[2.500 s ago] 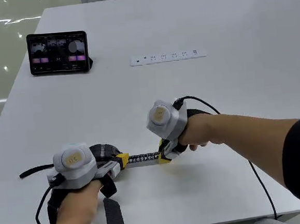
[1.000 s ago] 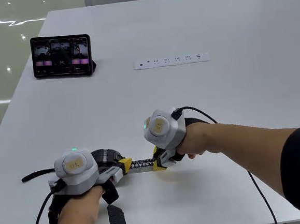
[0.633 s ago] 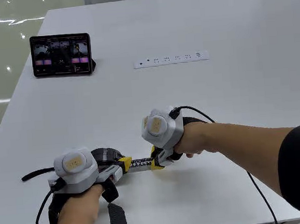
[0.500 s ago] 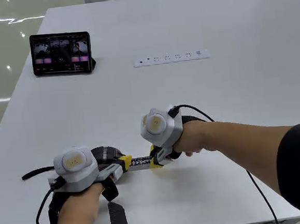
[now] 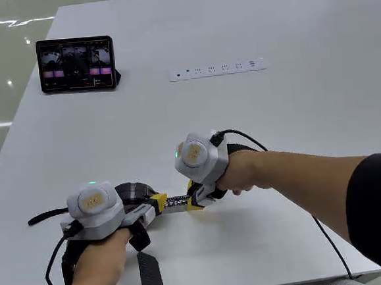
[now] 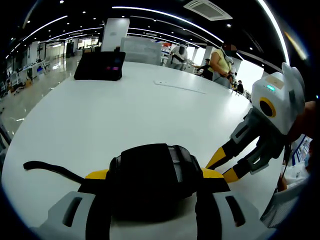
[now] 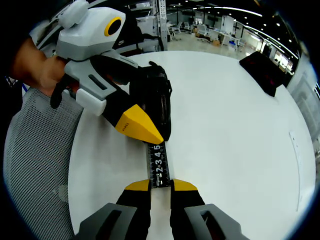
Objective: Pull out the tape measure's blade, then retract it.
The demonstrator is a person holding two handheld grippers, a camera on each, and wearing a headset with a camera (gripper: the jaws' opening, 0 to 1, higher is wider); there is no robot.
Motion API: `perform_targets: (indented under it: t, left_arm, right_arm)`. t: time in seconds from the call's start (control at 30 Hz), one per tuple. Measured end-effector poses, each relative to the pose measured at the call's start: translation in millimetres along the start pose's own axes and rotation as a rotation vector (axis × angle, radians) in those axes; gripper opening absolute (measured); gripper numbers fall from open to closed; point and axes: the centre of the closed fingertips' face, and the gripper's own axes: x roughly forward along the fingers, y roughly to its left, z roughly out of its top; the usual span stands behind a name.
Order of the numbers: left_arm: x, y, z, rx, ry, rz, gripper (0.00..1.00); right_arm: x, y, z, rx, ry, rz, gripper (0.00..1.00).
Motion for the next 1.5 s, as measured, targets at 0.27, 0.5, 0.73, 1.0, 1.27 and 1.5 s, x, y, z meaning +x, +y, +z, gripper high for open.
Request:
perform_targets:
  t: [0.27, 0.5, 0.73, 1.0, 1.27, 1.5]
  left_arm:
    - [-0.2, -0.2, 0.0, -0.003, -0.001, -0.001, 0.64]
    - [-0.3, 0.1, -0.1, -0.004, -0.002, -0.001, 0.64]
    - [-0.5, 0.3, 0.0, -0.008, -0.003, -0.001, 0.64]
    - [0.2, 0.6, 0.0, -0.01, -0.002, -0.001, 0.64]
    - [-0.2, 0.2, -0.5, -0.013, -0.003, -0.007, 0.64]
    - [-0.3, 0.0, -0.6, -0.015, -0.001, -0.008, 0.64]
  right_arm:
    - [2.0, 0.8, 4.1, 0.004, -0.007, 0.001, 0.1]
    - [4.0, 1.1, 9.1, -0.012, -0.023, 0.005, 0.1]
    - [7.6, 1.0, 15.3, 0.022, -0.051, -0.001, 0.1]
    - [9.8, 1.1, 17.1, 0.026, -0.048, -0.004, 0.1]
    - [14.7, 3.7, 24.0, 0.053, -0.071, -0.002, 0.11]
    - [18.1, 4.7, 30.3, 0.05, -0.083, -0.001, 0.1]
